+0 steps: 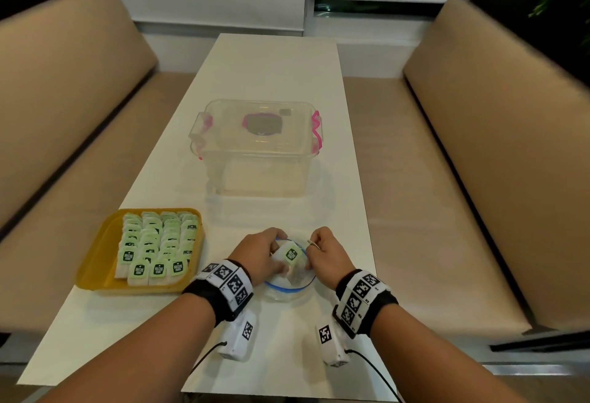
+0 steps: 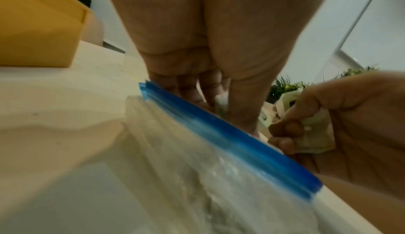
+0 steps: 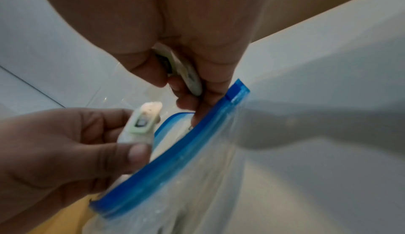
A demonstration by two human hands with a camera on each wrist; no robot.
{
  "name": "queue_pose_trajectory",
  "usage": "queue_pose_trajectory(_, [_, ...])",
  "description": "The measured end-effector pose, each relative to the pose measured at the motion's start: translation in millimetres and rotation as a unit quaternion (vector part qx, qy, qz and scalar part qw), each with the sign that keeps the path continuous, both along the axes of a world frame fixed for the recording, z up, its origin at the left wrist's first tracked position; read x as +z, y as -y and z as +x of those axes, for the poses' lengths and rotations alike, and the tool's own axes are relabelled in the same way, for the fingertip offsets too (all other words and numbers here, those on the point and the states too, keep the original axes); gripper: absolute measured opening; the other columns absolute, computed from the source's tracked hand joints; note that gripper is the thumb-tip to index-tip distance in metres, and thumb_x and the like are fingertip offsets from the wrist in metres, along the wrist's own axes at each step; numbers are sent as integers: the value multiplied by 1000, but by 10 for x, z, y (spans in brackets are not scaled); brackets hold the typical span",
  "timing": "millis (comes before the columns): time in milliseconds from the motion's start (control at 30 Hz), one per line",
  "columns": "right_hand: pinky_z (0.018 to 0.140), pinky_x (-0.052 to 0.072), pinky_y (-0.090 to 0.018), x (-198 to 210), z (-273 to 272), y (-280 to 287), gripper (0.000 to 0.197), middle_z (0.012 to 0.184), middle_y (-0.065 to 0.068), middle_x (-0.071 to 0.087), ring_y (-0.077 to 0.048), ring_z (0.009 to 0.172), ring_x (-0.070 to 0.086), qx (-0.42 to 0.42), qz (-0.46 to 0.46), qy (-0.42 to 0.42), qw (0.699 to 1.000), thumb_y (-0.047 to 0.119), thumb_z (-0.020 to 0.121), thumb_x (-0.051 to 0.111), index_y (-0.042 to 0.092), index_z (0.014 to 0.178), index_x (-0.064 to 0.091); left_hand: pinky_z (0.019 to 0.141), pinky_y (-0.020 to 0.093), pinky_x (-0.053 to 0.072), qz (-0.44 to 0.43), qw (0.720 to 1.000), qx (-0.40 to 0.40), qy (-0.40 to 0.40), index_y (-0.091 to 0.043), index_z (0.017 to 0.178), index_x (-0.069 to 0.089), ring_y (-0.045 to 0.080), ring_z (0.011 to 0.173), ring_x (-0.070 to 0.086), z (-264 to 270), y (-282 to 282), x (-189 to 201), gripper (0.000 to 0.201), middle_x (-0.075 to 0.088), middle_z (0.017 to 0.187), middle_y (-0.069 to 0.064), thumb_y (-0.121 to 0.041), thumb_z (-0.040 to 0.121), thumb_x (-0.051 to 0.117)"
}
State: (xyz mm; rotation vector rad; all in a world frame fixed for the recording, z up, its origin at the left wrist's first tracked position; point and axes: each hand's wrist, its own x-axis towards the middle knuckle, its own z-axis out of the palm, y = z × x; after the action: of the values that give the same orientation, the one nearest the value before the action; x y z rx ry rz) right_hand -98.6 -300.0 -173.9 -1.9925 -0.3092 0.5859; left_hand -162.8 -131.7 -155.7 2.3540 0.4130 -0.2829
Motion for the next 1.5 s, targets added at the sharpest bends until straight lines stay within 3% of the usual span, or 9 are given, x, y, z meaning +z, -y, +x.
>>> queue_pose_trajectory(133, [68, 52, -38, 158, -28, -76, 21, 78, 1, 65, -14, 67, 59, 40, 32, -5, 999, 39, 82, 67, 23, 93, 61, 65, 14, 43, -75, 993, 20, 89, -30, 115, 61, 1, 61, 49, -83, -131, 127, 55, 56, 75, -11, -23, 68, 88])
queue_pose_trajectory(333, [74, 52, -37, 310, -17, -286, 10, 75, 4, 67, -12, 71, 60, 58, 43, 70, 995, 26, 89, 68, 18, 82, 68, 64, 11, 44, -66, 990, 16, 121, -32, 95, 66, -3, 70, 59, -130, -209, 269, 32, 66, 79, -12, -30, 70, 86])
queue_pose_trajectory(533, [74, 48, -26, 394, 18, -490, 9, 86, 1, 67, -16, 81, 61, 81, 10, 126, 989, 26, 88, 69, 17, 87, 66, 69, 32, 49, -42, 991, 35, 121, -25, 74, 68, 14, 73, 62, -182, -405, 317, 18, 68, 74, -3, -39, 80, 77])
queue_pose_trajectory(733, [66, 37, -14, 466, -45, -760, 5, 90, 3, 62, -13, 81, 55, 115, -26, 163, 980, 24, 90, 67, 21, 92, 64, 75, 29, 52, -21, 993, 0, 120, -31, 87, 70, 8, 79, 62, -261, -689, 476, 13, 68, 87, -10, -40, 80, 77])
queue_pose_trajectory(867, [68, 36, -20, 543, -92, -1003, 13, 88, 5, 60, -12, 78, 53, 129, -32, 175, 975, 28, 90, 67, 16, 96, 66, 68, 25, 49, -27, 989, 17, 146, -29, 84, 71, 10, 73, 61, -329, -948, 643, 8, 69, 77, -7, -36, 83, 75])
queue_pose_trajectory(1033, [66, 43, -32, 647, -208, -1393, 18, 82, -4, 60, -15, 73, 52, 166, -7, 176, 970, 41, 91, 64, 30, 78, 56, 61, 17, 43, -39, 984, 35, 172, -27, 85, 71, 3, 62, 55, -452, -1291, 815, 3, 65, 68, -8, -26, 85, 74])
queue_pose_trajectory(1233, [69, 46, -30, 728, -304, -1863, 15, 83, 4, 58, -12, 72, 53, 168, 1, 142, 975, 25, 87, 64, 27, 98, 56, 59, 17, 42, 6, 989, 30, 147, -31, 83, 67, 0, 60, 57, -655, -1884, 1010, 7, 67, 69, -9, -30, 85, 73])
queue_pose_trajectory(1367, [59, 37, -29, 765, -355, -2088, 17, 76, -3, 46, -16, 62, 41, 130, 39, 67, 988, 10, 89, 52, 15, 97, 38, 72, 30, 54, 45, 996, 28, 75, -29, 83, 65, 9, 78, 65, -846, -2340, 1040, 11, 68, 80, -9, -31, 82, 76])
queue_pose_trajectory(1500, [63, 39, -33, 739, -383, -2251, 14, 70, -1, 48, -18, 64, 43, 128, 20, 73, 989, 15, 89, 50, 19, 78, 43, 73, 27, 53, 90, 995, -17, -43, -25, 84, 66, 10, 81, 65, -1046, -2578, 930, 12, 68, 84, -9, -29, 81, 77])
